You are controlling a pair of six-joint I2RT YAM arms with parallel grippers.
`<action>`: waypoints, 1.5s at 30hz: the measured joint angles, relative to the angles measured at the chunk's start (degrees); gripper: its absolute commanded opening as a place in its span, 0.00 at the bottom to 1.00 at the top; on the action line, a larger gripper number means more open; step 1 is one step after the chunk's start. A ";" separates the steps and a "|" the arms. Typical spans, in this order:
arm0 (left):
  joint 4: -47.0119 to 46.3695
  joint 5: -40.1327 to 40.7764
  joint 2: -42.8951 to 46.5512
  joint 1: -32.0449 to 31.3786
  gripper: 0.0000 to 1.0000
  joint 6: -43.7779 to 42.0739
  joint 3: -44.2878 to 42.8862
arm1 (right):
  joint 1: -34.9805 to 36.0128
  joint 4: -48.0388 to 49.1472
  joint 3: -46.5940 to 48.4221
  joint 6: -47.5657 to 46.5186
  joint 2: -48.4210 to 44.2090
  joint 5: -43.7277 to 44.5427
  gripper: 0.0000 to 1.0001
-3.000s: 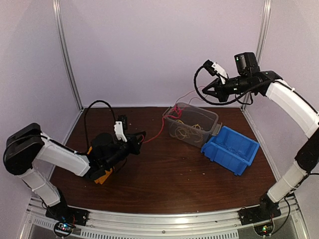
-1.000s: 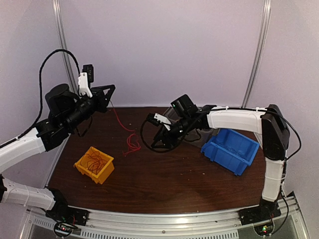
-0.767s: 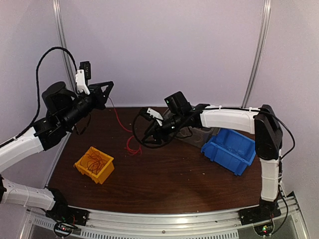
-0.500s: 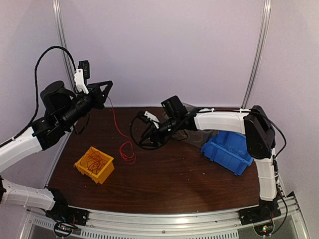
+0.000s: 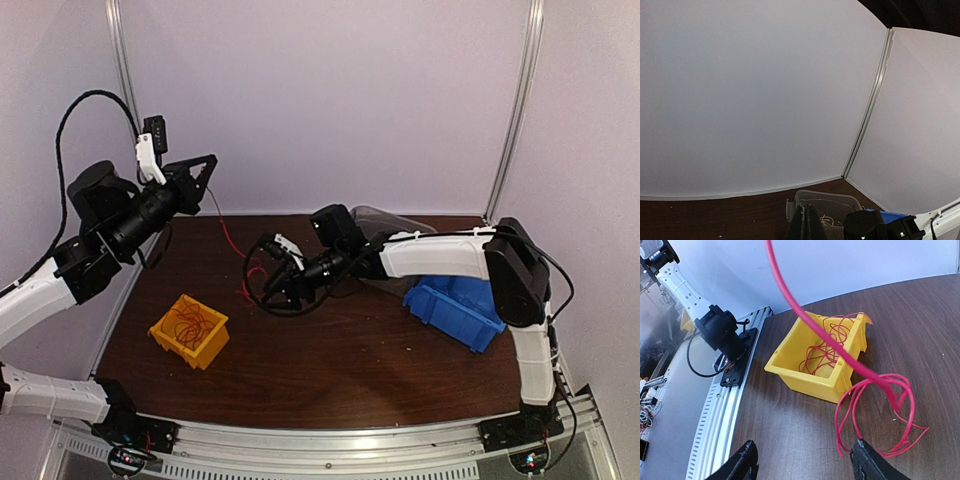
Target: Untangle the cables
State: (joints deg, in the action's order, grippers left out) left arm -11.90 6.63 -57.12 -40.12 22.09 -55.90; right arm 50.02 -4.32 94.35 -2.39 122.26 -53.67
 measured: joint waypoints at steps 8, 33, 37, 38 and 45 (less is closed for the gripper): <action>0.07 -0.02 0.00 0.00 0.00 0.00 -0.09 | 0.24 2.60 1.11 1.53 0.76 4.98 0.57; 2.80 -3.76 -0.07 0.00 0.00 0.81 -3.80 | 0.13 1.84 2.38 -1.53 1.20 3.69 0.48; 2.99 -4.07 -0.07 0.00 0.00 1.27 -3.80 | 0.26 3.19 3.15 0.66 3.26 1.75 0.01; 2.97 -4.09 -0.07 0.00 0.00 1.31 -3.80 | 0.26 3.43 3.15 1.22 3.58 1.53 0.00; 5.05 -2.95 0.09 0.00 0.00 0.33 -4.96 | -1.11 6.88 -2.19 4.04 1.40 0.92 0.00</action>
State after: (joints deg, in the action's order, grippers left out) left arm -6.85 3.68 -57.04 -40.12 22.41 -60.86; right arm 48.90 2.57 92.16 1.65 123.66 -52.75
